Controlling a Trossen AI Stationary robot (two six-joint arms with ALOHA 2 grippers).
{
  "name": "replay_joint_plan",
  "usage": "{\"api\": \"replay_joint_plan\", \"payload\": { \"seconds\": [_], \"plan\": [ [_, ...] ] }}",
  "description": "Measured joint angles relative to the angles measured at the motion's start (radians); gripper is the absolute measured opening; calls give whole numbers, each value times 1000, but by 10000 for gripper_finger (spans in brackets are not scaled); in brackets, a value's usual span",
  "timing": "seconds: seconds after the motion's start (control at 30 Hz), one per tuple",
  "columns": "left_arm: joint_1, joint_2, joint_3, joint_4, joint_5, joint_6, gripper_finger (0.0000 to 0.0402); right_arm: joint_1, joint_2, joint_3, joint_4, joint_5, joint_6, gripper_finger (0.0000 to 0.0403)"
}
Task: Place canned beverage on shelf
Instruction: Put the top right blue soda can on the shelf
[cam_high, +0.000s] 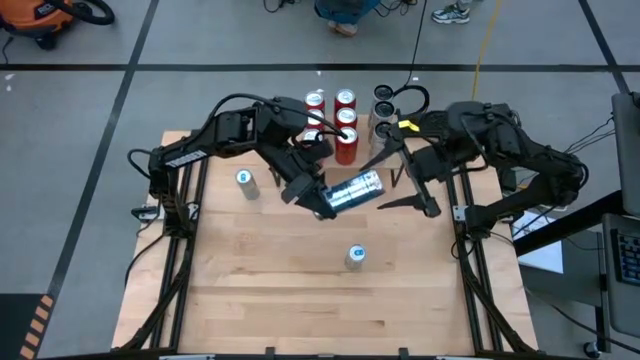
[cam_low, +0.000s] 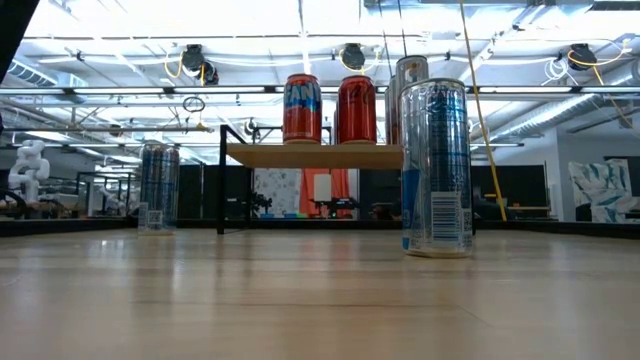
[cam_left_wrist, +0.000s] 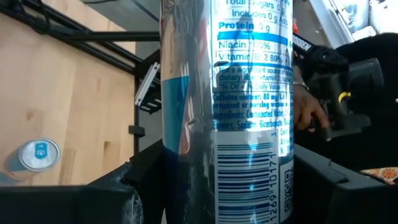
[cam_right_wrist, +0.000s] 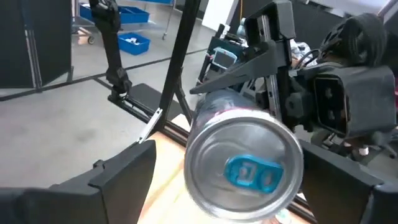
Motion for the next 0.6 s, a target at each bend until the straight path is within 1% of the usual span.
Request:
{"api": "replay_joint_plan", "payload": {
  "seconds": [0.1, 0.23, 0.6],
  "plan": [
    [1, 0, 0, 0, 0, -28, 246, 0, 10, 0, -1, 0, -27, 337],
    [1, 0, 0, 0, 0, -39, 246, 8, 22, 0, 1, 0, -74, 314],
    [0, 0, 0, -5, 7, -39, 246, 27, 35, 0, 19, 1, -84, 250]
  ]
}}
